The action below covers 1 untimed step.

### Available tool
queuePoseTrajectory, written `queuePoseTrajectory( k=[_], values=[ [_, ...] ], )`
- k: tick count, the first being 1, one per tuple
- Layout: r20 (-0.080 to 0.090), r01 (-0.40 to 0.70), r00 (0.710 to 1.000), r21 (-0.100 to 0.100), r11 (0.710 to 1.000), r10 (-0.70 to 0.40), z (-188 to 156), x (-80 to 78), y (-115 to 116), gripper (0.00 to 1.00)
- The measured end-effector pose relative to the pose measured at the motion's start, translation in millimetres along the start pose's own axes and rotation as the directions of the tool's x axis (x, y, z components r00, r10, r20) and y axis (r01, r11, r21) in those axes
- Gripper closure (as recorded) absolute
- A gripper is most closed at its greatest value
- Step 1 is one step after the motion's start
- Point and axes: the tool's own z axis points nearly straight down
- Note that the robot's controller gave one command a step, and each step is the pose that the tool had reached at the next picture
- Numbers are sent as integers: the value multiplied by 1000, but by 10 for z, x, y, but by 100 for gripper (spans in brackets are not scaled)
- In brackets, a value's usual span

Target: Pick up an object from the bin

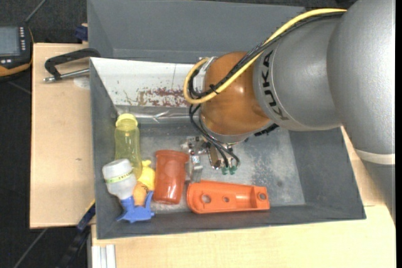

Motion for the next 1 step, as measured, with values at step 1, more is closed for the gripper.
queuePoseTrajectory(
  k=[1],
  values=[
    [0,33,999,-2,999,-33,-357,-41,-53,100]
  ],
)
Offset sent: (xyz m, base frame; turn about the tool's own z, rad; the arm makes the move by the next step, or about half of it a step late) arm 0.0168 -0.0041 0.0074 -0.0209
